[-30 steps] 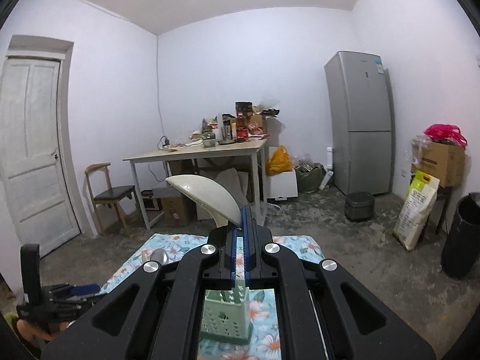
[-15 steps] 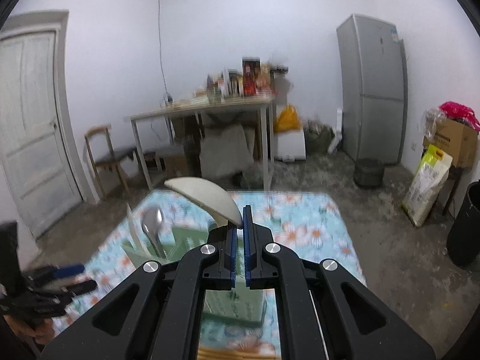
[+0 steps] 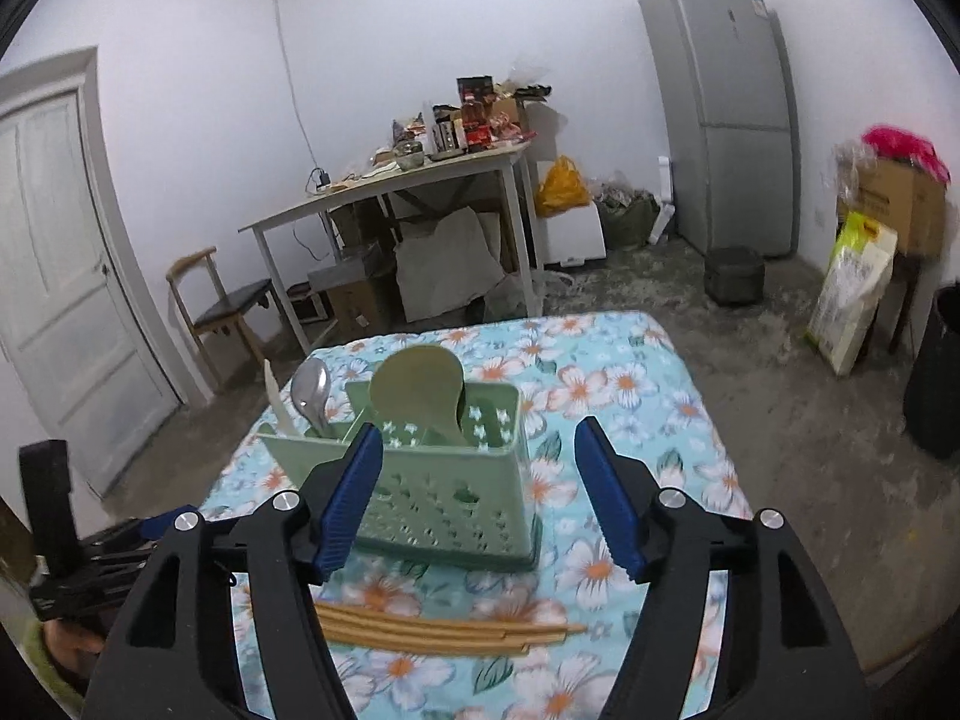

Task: Organize utensils
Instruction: 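Lower the white spoon into the green holder and open the right tool, then grasp a wooden chopstick from the pile with the right tool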

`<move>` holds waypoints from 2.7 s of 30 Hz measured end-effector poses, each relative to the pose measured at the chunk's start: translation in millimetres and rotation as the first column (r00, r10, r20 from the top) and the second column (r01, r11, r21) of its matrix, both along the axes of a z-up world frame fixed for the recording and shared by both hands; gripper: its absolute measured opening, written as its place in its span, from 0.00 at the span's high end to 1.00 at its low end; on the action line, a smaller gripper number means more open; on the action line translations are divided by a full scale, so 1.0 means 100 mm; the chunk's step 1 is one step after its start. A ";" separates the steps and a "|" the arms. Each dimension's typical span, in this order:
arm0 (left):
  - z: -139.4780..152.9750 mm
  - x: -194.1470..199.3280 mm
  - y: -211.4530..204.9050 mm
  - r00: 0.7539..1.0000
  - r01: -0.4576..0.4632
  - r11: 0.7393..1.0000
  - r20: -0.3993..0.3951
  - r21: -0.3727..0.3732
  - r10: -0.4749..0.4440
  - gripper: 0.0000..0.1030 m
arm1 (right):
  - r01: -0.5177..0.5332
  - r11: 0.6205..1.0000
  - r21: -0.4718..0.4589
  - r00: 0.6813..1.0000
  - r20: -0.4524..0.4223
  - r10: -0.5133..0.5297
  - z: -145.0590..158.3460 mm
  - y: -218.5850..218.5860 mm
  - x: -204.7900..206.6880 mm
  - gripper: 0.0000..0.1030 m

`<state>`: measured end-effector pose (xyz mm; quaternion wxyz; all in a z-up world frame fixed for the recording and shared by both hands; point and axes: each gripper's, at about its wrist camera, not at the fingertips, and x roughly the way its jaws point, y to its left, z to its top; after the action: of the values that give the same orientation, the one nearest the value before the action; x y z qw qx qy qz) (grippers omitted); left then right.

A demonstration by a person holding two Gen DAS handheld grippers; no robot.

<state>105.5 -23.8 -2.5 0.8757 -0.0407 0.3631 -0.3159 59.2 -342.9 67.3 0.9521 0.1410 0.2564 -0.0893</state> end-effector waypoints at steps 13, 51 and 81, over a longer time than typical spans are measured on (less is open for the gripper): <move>-0.07 -0.44 -0.19 0.983 0.147 0.977 0.091 0.158 -0.162 0.31 | 0.025 0.945 0.325 0.979 -0.200 0.043 -0.81 -0.01 -0.33 0.36; -0.48 -0.35 -0.14 0.984 0.176 0.973 -0.020 0.146 -0.175 0.72 | 0.234 0.421 0.876 0.954 -0.290 0.073 -2.13 -0.10 0.14 0.78; -0.47 -0.29 -0.04 0.988 0.156 0.980 -0.030 0.127 -0.153 0.72 | 0.286 0.271 0.919 0.947 -0.314 0.066 -2.21 -0.09 -0.05 0.70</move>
<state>76.3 -28.0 -49.1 0.8457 0.0410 0.3934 -0.3584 54.2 -351.9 -154.1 0.6175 0.6863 0.3843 -0.0039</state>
